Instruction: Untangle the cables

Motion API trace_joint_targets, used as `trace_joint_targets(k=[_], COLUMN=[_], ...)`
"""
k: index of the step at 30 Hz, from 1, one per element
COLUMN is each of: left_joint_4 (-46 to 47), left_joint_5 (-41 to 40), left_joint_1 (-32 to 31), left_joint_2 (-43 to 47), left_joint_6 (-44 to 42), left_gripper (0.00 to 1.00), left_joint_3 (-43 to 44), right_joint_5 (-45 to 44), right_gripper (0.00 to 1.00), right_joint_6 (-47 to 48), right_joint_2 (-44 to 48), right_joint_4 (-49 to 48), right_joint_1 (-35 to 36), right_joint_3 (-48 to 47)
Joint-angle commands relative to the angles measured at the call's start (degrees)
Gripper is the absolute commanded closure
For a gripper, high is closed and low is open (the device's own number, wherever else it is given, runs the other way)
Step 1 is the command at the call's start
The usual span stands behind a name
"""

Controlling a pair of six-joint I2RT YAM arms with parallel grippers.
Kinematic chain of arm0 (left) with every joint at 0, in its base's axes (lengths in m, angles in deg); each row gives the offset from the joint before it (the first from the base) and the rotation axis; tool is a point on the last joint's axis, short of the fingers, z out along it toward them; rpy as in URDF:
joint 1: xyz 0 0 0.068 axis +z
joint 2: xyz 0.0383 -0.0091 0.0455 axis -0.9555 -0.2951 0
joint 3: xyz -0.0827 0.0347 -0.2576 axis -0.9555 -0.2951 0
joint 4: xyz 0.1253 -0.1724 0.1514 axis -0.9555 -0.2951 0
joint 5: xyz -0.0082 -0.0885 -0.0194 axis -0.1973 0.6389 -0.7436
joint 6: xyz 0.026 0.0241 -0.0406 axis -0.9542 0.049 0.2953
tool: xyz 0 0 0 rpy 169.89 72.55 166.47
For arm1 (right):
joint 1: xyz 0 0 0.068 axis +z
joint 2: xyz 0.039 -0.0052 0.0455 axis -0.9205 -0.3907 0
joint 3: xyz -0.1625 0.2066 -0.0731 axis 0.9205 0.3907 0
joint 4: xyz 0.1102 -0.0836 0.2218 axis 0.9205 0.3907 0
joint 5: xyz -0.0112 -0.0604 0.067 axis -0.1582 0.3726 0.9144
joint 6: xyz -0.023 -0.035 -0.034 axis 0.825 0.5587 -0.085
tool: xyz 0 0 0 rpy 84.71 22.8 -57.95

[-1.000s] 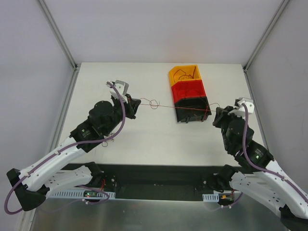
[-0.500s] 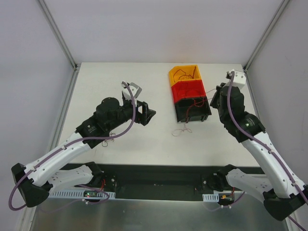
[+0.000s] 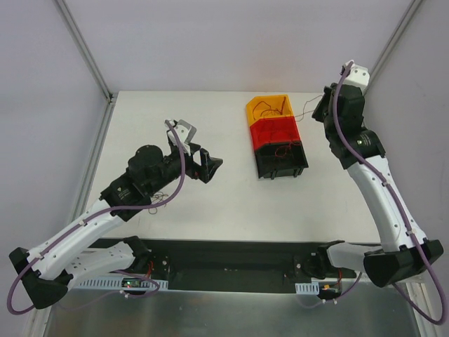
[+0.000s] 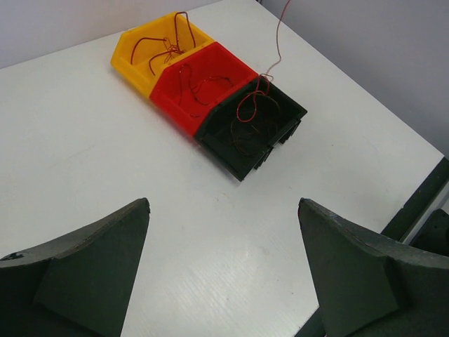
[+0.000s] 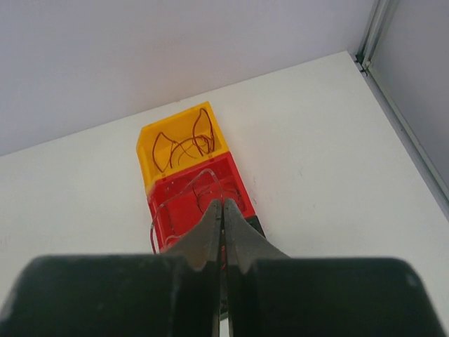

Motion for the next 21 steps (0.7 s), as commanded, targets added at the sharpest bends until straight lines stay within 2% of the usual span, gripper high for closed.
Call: trace_joint_targets(k=[1, 7, 12, 21], left_joint_4=[0.71, 0.71, 0.71, 0.63], left_joint_5=[-0.47, 0.42, 1.12, 1.12], left_joint_1=[0.27, 0.27, 0.27, 0.27], left_joint_2=[0.12, -0.76, -1.37, -1.81], left_joint_6=[-0.45, 0.26, 0.87, 0.96], left_gripper=[0.13, 0.13, 0.12, 0.12], left_joint_3=[1.46, 1.37, 1.46, 1.64], right_joint_5=[2.70, 6.21, 5.52, 6.93], right_gripper=[1.00, 1.00, 1.00, 1.00], right_joint_6=[3.37, -1.62, -1.37, 1.80], right_joint_2=[-4.21, -15.63, -24.60, -39.80], right_joint_4=[-6.26, -2.48, -2.22, -6.97], right_joint_1=[-1.81, -4.10, -4.37, -5.42], right_joint_3=[-7.52, -23.60, -35.73, -46.55])
